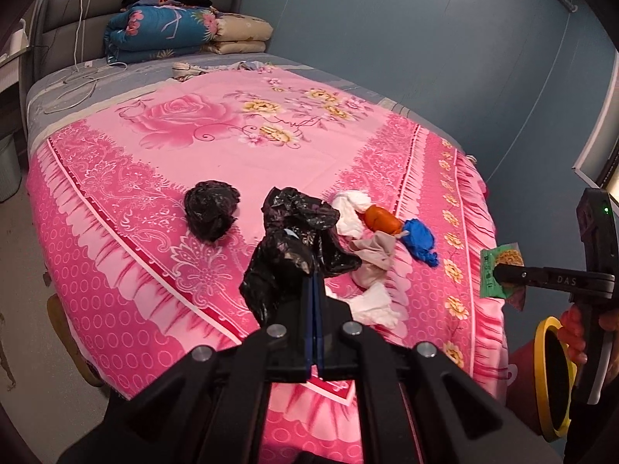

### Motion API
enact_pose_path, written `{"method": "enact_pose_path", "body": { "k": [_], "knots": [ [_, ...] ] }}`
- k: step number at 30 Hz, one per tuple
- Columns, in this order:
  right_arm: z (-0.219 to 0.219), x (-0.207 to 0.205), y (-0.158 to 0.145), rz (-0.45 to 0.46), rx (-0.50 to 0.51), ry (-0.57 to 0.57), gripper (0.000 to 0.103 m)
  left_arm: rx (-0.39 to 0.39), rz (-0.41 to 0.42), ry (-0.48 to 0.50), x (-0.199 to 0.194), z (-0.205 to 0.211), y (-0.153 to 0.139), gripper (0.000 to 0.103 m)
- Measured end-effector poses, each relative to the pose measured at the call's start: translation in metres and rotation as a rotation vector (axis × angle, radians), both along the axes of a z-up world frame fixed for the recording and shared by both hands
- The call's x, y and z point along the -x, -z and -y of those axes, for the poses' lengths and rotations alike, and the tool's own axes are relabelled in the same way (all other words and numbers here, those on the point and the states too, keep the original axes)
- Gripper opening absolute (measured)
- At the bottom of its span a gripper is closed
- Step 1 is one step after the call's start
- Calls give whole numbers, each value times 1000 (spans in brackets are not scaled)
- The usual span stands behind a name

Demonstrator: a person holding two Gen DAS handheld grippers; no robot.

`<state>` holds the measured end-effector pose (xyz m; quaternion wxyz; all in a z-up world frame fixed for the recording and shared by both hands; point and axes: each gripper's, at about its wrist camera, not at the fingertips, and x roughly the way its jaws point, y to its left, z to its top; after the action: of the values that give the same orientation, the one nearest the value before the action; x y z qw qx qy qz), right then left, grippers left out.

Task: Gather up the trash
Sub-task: 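Carry the black bag and noodle packet over the bin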

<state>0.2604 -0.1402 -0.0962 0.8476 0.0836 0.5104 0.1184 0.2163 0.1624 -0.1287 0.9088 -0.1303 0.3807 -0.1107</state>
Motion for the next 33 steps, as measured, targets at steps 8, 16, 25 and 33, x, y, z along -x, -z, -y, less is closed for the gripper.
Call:
{"method": "enact_pose_path", "body": {
  "k": [8,16,25,33],
  "knots": [
    [22,34,-17,29,-26,27,14,-17,16,71,18,32,-7,1],
    [55,68,-40,81,-47,87,14,-28,59,161,36,73,-25,1],
    [102,102,-64,142,-73,181,14,-39,103,239,55,116,-49,1],
    [138,133,-87,194,-91,265,14,-64,138,357,76,169,-61,1]
  ]
}}
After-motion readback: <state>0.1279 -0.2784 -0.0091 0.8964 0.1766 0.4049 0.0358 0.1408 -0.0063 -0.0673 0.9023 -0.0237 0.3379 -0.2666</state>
